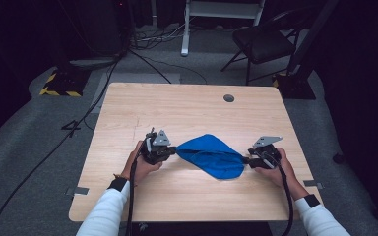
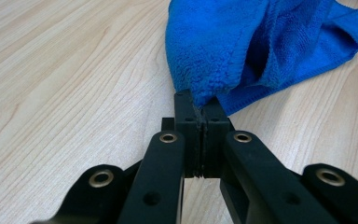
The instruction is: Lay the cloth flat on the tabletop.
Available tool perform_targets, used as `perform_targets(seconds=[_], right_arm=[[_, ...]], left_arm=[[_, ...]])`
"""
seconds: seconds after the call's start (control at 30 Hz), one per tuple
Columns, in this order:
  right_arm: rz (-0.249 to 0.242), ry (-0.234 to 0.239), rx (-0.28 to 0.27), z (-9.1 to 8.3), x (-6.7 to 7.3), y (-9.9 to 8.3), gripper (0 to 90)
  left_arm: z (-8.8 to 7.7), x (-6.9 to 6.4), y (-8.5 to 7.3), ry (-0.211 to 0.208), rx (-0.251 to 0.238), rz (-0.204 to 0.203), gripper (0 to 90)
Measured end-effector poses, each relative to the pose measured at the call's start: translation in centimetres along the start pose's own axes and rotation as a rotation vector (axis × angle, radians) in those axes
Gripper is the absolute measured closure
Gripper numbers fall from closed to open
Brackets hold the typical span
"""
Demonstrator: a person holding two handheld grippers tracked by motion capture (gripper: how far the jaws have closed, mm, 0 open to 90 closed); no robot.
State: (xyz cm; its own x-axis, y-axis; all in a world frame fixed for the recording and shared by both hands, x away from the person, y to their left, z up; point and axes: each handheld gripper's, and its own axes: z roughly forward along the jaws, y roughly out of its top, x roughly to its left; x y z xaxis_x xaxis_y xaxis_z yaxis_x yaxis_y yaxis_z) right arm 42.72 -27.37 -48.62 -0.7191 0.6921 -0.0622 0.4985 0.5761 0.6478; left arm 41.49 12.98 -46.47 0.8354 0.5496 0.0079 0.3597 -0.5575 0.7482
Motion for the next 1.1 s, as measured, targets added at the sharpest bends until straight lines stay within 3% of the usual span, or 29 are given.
perform_targets(seconds=[0.07,0.1,0.13,0.17,0.3,0.37,0.5,0.63,0.73,0.87,0.9,0.93,1.0,1.1], right_arm=[[-0.006,0.004,0.0,0.0,0.1,0.0,58.6],[-0.009,0.04,-0.003,0.0,0.1,0.0,67.6],[-0.009,0.04,-0.003,0.0,0.1,0.0,67.6],[-0.007,0.063,-0.002,0.0,0.0,0.0,75.0],[-0.027,0.101,-0.003,0.0,0.2,0.0,87.6],[-0.045,0.066,0.0,-0.1,0.2,0.0,88.7],[-0.033,-0.003,-0.041,-0.9,-0.6,0.0,88.9],[-0.04,-0.032,-0.062,-1.1,-0.8,0.0,89.0],[-0.045,-0.037,-0.082,-1.3,-0.9,0.1,89.2],[-0.059,-0.07,-0.156,-3.2,-1.1,1.1,89.5],[-0.059,-0.07,-0.156,-3.2,-1.1,1.1,89.5],[-0.065,-0.084,-0.193,-4.5,-1.1,2.0,89.5],[-0.076,-0.095,-0.206,-4.9,-1.1,2.4,89.6],[-0.107,-0.149,-0.266,-7.2,-1.0,4.2,89.6]], left_arm=[[0.0,0.0,0.0,0.0,0.003,0.003,88.3],[0.1,0.0,0.0,-0.002,0.004,0.0,88.3],[0.1,0.0,0.0,-0.002,0.004,0.0,88.3],[0.1,-0.1,0.0,-0.004,0.005,0.002,88.3],[0.2,-0.2,-0.1,-0.014,0.009,0.005,88.3],[0.4,-0.3,-0.1,-0.023,0.01,0.007,88.3],[0.8,-0.9,-0.3,-0.056,0.029,0.014,88.2],[1.2,-1.6,-0.4,-0.071,0.044,0.03,88.2],[1.2,-1.8,-0.3,-0.056,0.04,0.038,88.2],[0.0,-1.4,1.0,-0.046,-0.046,0.013,88.3],[0.0,-1.4,1.0,-0.046,-0.046,0.013,88.3],[-0.9,-1.0,1.8,-0.033,-0.089,0.004,88.3],[-1.4,-0.9,2.3,-0.022,-0.102,0.004,88.3],[-3.0,-0.5,3.5,0.009,-0.15,0.015,88.3]])
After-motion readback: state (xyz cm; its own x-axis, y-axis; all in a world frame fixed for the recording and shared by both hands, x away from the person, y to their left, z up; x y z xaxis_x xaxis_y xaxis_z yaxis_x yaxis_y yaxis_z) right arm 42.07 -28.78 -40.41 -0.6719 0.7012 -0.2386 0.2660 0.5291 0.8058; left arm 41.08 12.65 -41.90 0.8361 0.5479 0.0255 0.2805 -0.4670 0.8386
